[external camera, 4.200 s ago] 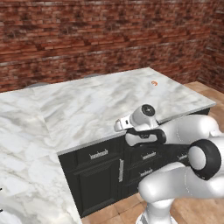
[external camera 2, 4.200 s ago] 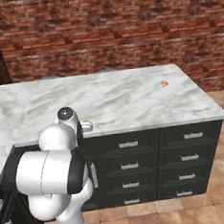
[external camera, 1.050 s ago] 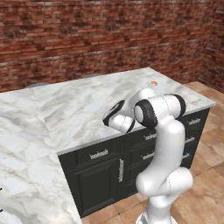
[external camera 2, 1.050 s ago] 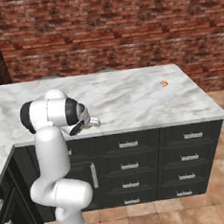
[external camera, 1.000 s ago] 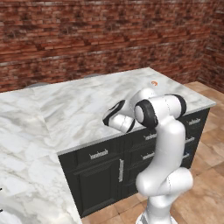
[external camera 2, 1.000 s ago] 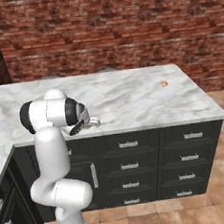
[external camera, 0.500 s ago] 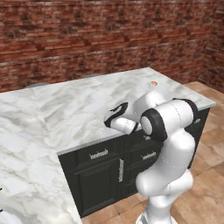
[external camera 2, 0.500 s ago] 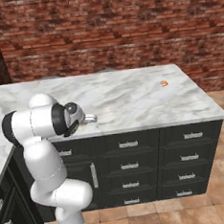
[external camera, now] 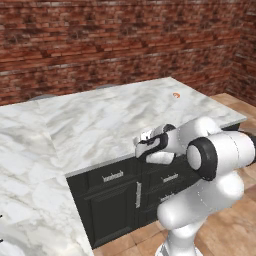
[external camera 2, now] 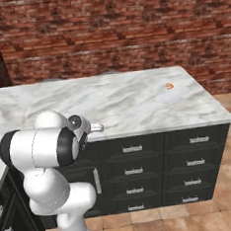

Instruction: Pick the candle and jar from the dining table and place them in the open cabinet. Close the cabinet after placing the objects.

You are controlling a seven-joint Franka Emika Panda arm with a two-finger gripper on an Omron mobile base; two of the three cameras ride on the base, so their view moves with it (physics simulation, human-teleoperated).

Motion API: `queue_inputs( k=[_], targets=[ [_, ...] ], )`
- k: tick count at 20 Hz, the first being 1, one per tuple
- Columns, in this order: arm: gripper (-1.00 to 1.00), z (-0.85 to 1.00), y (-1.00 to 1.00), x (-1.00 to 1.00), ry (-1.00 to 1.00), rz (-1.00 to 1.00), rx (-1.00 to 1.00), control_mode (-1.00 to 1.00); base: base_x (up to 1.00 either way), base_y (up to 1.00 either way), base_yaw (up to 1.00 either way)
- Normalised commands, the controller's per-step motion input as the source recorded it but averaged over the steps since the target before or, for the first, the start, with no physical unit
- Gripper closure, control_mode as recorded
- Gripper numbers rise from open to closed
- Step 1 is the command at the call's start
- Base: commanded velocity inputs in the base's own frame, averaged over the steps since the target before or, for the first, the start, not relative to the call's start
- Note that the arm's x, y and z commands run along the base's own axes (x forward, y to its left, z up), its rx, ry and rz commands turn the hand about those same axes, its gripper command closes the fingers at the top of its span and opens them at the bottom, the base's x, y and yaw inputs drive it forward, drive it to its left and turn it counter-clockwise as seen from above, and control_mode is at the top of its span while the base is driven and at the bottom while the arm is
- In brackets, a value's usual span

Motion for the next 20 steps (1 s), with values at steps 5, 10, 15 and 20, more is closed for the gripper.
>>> queue_inputs(
  k=[5, 10, 15, 20],
  targets=[
    [1.0, 0.18, -0.17, -0.44, -0.03, 0.0, 0.0, -1.0, 0.0, 0.0, 0.0],
    [1.0, 0.19, 0.02, -0.15, -0.02, 0.01, 0.0, -1.0, 0.0, 0.0, 0.0],
    [1.0, 0.08, 0.28, -0.02, 0.0, 0.01, 0.0, -1.0, 0.0, 0.0, 0.0],
    [1.0, 0.0, 0.4, 0.0, 0.0, 0.0, 0.0, -1.0, 0.0, 0.0, 0.0]
  ],
)
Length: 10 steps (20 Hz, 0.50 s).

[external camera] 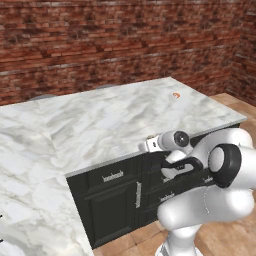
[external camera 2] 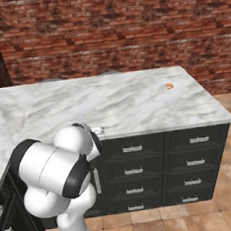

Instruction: Pick the candle and jar from the dining table and place them in the open cabinet. Close the cabinet after placing the objects.

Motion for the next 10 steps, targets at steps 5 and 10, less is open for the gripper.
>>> queue_inputs(
  k=[5, 10],
  targets=[
    [1.0, 0.0, 0.3, 0.0, 0.0, 0.0, 0.0, -1.0, 0.0, 0.0, 0.0],
    [1.0, 0.0, 0.07, 0.0, 0.0, 0.0, 0.0, -1.0, 0.0, 0.0, 0.0]
  ],
)
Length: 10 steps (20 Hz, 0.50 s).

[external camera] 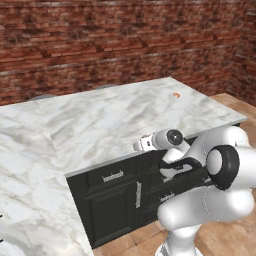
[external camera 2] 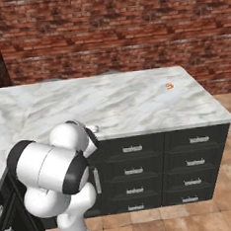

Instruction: Pick the candle and jar from the dining table and place them in the open cabinet. Close the cabinet after placing the objects.

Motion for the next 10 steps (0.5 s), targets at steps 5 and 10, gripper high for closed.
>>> queue_inputs(
  k=[5, 10],
  targets=[
    [1.0, -0.02, 0.01, 0.0, 0.0, 0.0, 0.0, 1.0, -0.13, 0.0, 0.0],
    [1.0, 0.0, 0.0, 0.0, 0.0, 0.0, 0.0, 1.0, -0.52, 0.0, -0.01]
  ],
)
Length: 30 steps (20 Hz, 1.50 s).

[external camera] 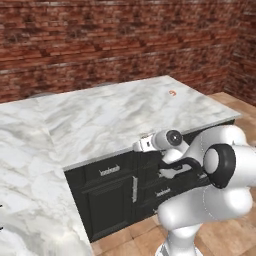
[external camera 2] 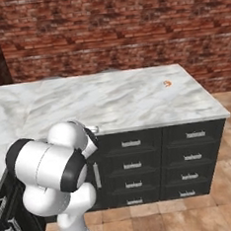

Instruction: Pick the candle and jar from the dining table and place them in the open cabinet. Close the cabinet after placing the objects.

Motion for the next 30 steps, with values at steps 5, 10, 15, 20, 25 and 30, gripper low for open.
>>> queue_inputs(
  k=[5, 10, 15, 20, 25, 30],
  targets=[
    [1.0, 0.0, 0.0, 0.0, 0.0, 0.0, 0.0, 1.0, -0.04, -0.03, -0.15],
    [1.0, 0.0, 0.0, 0.0, 0.0, 0.0, 0.0, 1.0, 0.02, -0.02, -0.48],
    [1.0, 0.0, 0.0, 0.0, 0.0, 0.0, 0.0, 1.0, 0.02, 0.0, -0.57],
    [1.0, 0.0, 0.0, 0.0, 0.0, 0.0, 0.0, 1.0, 0.12, 0.0, -0.58],
    [1.0, 0.0, 0.0, 0.0, 0.0, 0.0, 0.0, 1.0, 0.17, 0.0, -0.57],
    [1.0, 0.0, 0.0, 0.0, 0.0, 0.0, 0.0, 1.0, 0.29, 0.0, -0.53]
  ],
)
